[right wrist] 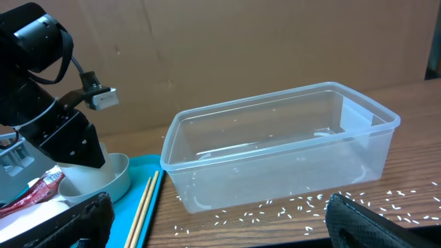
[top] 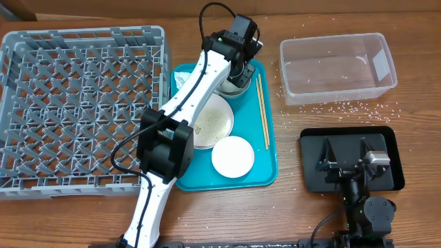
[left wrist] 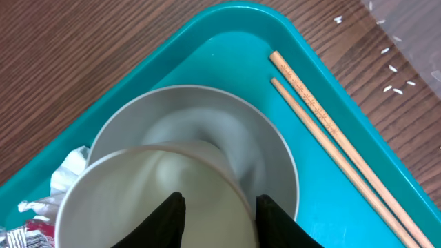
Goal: Sort waste into correct bins and load items into the dishwasher
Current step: 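Reach the left gripper to the white paper cup and grasp it, then carry the paper cup to the dish rack and release it upside down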
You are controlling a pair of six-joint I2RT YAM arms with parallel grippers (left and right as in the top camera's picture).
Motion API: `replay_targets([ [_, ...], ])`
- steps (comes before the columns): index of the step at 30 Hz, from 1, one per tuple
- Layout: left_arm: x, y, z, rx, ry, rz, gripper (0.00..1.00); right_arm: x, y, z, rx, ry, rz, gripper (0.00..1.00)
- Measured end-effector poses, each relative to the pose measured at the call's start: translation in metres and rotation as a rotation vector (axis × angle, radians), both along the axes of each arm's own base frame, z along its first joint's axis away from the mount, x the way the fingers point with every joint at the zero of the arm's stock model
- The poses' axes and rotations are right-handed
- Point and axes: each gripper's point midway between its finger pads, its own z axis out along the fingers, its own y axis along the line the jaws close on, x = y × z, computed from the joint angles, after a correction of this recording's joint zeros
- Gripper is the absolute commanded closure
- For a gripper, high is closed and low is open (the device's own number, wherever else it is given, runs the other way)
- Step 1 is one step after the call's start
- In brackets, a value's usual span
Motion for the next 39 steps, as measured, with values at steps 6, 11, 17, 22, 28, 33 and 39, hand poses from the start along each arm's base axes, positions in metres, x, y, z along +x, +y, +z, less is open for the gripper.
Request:
replay_targets([
  [6, -0.004, -0.008, -0.001, -0.001, 0.002, -0.002, 0.82, 0.000, 0.000, 0.000, 0.000, 0.000, 0.000, 0.00],
  [11, -0.006, -0.011, -0.001, -0.008, 0.006, 0.014, 0.93, 0.000, 0.000, 0.000, 0.000, 0.000, 0.000, 0.00],
  [17, -0.006, -0.010, 0.000, -0.011, 0.007, 0.029, 0.96, 0.000, 0.000, 0.000, 0.000, 0.000, 0.000, 0.00],
  [22, -0.004, -0.007, 0.004, -0.011, -0.002, 0.080, 0.96, 0.000, 0.000, 0.000, 0.000, 0.000, 0.000, 0.00],
  [28, 0.004, 0.010, 0.065, -0.115, -0.077, 0.211, 0.96, 0.000, 0.000, 0.000, 0.000, 0.000, 0.000, 0.00],
  [33, 0.012, 0.059, 0.175, -0.371, -0.177, 0.324, 0.96, 0.000, 0.000, 0.000, 0.000, -0.001, 0.000, 0.00],
  [39, 0.012, 0.182, 0.250, -0.700, -0.165, 0.463, 0.96, 0.000, 0.000, 0.000, 0.000, 0.000, 0.000, 0.00],
])
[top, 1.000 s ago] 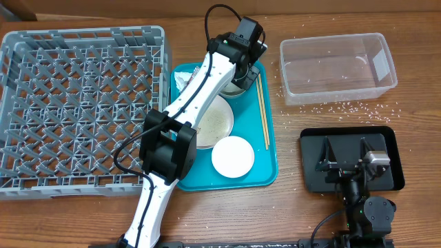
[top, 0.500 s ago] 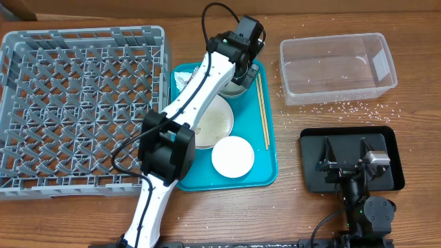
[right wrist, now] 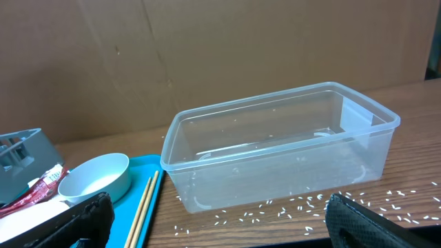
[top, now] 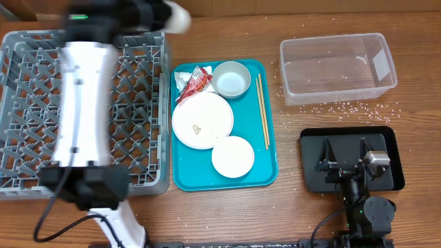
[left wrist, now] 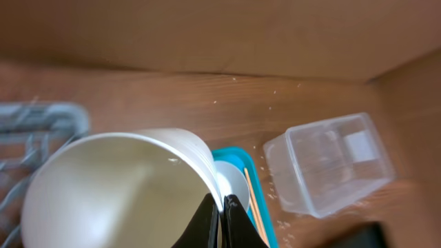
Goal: Sort waste into correct bins and load items into the dishwasher
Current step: 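Carry the paper cup to the dish rack and release it upside down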
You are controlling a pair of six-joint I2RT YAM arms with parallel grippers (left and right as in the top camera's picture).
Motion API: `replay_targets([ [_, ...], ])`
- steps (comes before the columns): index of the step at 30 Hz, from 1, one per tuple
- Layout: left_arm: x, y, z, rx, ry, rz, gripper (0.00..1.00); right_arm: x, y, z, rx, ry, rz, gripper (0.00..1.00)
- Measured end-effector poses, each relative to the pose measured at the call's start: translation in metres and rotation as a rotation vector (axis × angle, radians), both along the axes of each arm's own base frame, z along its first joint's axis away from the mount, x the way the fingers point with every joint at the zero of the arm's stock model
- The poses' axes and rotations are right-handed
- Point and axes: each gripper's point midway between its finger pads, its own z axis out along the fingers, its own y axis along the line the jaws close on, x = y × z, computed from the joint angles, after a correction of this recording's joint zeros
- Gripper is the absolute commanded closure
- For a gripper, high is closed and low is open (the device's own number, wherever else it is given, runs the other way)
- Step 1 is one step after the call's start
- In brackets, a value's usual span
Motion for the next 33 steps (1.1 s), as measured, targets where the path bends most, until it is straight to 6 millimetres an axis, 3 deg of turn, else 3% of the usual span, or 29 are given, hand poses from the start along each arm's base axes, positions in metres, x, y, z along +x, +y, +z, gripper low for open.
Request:
replay_targets([
  [3, -0.006, 0.060, -0.011, -0.149, 0.095, 0.058, 0.96, 0.000, 0.000, 0.000, 0.000, 0.000, -0.001, 0.00],
  [7, -0.015, 0.106, -0.035, -0.361, 0.192, 0.043, 0.96, 0.000, 0.000, 0.000, 0.000, 0.000, 0.000, 0.00],
  [11, -0.017, 0.125, -0.055, -0.575, 0.229, -0.029, 0.96, 0.000, 0.000, 0.000, 0.000, 0.000, 0.000, 0.00],
  [19, -0.001, 0.160, -0.098, -0.845, 0.211, -0.075, 0.96, 0.000, 0.000, 0.000, 0.000, 0.000, 0.000, 0.00],
  [26, 0.004, 0.183, -0.134, -0.946, 0.230, -0.042, 0.94, 0.000, 0.000, 0.000, 0.000, 0.000, 0.000, 0.00],
  [33, 0.008, 0.187, -0.157, -0.979, 0.259, -0.027, 0.96, 0.000, 0.000, 0.000, 0.000, 0.000, 0.000, 0.00],
])
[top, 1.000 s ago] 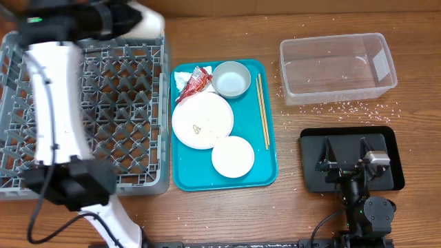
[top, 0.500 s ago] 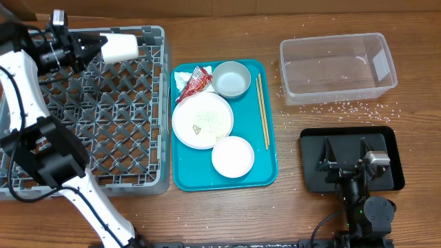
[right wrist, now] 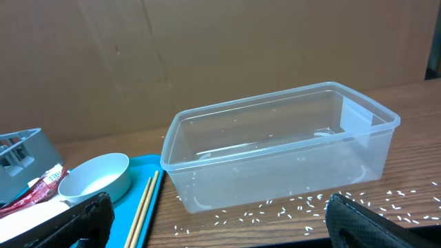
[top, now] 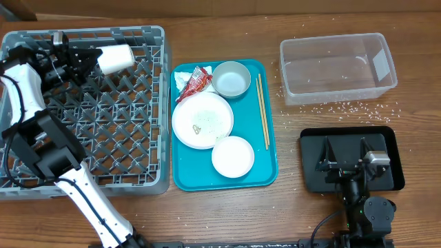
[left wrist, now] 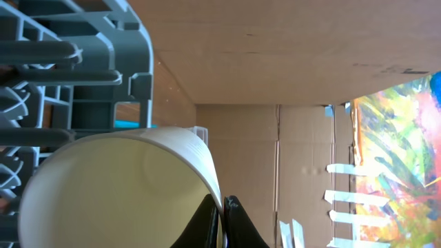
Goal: Sort waste into correct bins and load items into the dishwasher
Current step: 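Carry the paper cup to the dish rack and release it upside down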
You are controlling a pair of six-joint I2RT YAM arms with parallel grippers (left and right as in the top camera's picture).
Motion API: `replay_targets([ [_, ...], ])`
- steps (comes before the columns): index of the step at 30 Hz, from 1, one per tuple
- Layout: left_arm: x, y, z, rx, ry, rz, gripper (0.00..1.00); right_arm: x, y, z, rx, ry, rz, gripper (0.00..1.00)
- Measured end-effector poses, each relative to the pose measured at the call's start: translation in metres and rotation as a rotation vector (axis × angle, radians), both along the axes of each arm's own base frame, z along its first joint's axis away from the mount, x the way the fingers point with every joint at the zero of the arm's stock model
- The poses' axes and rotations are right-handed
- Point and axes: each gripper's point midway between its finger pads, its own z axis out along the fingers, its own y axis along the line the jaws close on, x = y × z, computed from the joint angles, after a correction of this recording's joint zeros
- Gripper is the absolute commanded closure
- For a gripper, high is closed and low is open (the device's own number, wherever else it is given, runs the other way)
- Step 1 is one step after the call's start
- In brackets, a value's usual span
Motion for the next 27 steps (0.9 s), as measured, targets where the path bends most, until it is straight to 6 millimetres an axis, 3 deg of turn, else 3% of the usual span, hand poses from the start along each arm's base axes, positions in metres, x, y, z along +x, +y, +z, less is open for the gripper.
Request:
replay_targets([
  [8, -0.001, 0.006, -0.032, 0.111, 0.154, 0.016, 0.96, 0.000, 0.000, 0.000, 0.000, 0.001, 0.000, 0.00],
  [13, -0.003, 0.021, -0.044, 0.169, 0.238, 0.055, 0.83, 0.000, 0.000, 0.000, 0.000, 0.000, 0.000, 0.00],
  [20, -0.015, 0.050, -0.072, 0.287, 0.377, 0.120, 0.83, 0.000, 0.000, 0.000, 0.001, 0.000, 0.000, 0.00],
  [27, -0.020, 0.053, -0.077, 0.310, 0.456, 0.133, 0.81, 0.000, 0.000, 0.000, 0.000, 0.000, 0.000, 0.00],
])
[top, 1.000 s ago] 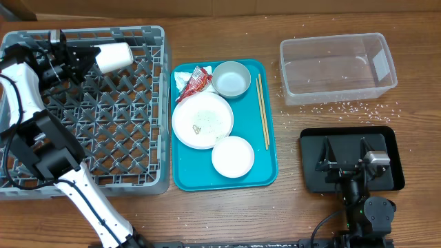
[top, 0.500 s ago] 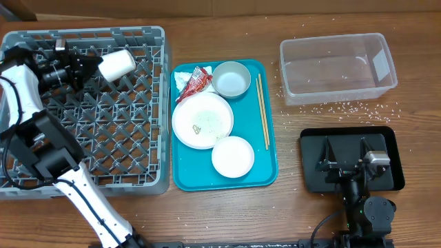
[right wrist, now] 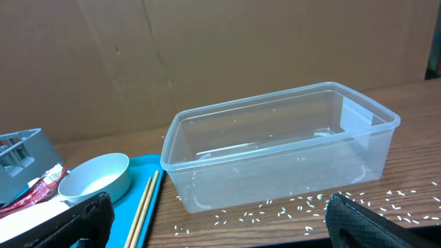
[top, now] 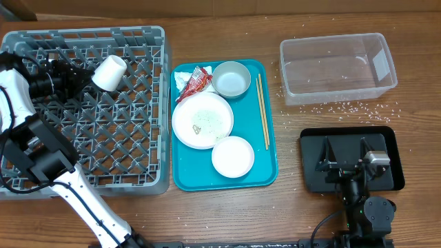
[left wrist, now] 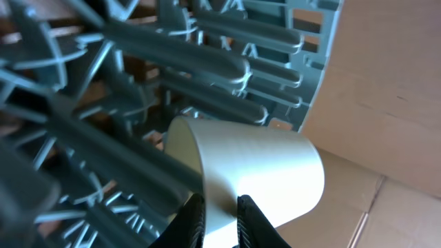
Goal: Sort waste into correct bins and load items into the dishwasher
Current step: 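Carry the paper cup to the dish rack and release it upside down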
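My left gripper (top: 88, 77) is shut on the rim of a white cup (top: 110, 71), holding it bottom-up and tilted over the back part of the grey dish rack (top: 148, 38). The left wrist view shows the cup (left wrist: 258, 172) pinched at its wall by the gripper (left wrist: 219, 219), among the rack's tines (left wrist: 207, 65). On the teal tray (top: 265, 169) lie a small bowl (top: 231, 78), a plate with rice bits (top: 202, 120), a smaller plate (top: 233, 156), chopsticks (top: 262, 110) and a red wrapper (top: 193, 79). My right gripper (right wrist: 220, 227) rests open on its black stand (top: 350, 158).
A clear plastic bin (top: 337, 66) stands at the back right, with rice grains (top: 344, 107) scattered on the wood in front of it. Crumpled white paper (top: 180, 80) lies beside the wrapper. A cardboard wall (right wrist: 207, 48) closes the back.
The cup has gone from lying sideways over the rack's back edge to bottom-up and tilted, a little nearer the front. The left gripper stays shut on it.
My left gripper straddled the cup's wall as it stood in the bowl on the tray. It then held the cup high over the rack's back left. Later the cup lay sideways over the rack's back, and now it is turned bottom-up among the tines. The right arm never moved.
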You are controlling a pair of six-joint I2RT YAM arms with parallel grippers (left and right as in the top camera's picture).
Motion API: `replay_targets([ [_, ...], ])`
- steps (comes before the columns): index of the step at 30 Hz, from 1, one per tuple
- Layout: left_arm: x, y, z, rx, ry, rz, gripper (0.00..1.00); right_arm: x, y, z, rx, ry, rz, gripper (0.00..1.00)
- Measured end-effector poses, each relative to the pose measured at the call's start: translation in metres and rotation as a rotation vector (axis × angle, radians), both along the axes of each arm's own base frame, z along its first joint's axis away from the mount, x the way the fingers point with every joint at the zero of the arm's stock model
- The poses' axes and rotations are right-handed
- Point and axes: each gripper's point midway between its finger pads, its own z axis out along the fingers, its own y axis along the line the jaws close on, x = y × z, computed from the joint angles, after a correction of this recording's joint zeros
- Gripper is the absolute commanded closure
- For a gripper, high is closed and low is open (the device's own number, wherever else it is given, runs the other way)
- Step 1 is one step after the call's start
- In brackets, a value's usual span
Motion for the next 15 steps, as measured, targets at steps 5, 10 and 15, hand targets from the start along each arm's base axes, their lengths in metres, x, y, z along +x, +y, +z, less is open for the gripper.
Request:
replay_targets([
  [5, -0.007, 0.009, 0.008, 0.094, 0.082, 0.010, 0.73, 0.000, 0.000, 0.000, 0.000, 0.000, 0.000, 0.00],
  [10, -0.015, 0.028, 0.034, 0.256, 0.162, 0.054, 0.66, 0.000, 0.000, 0.000, 0.000, 0.000, 0.000, 0.00],
  [15, -0.026, 0.046, 0.071, 0.409, 0.188, 0.117, 0.81, 0.000, 0.000, 0.000, 0.000, 0.000, 0.000, 0.00],
])
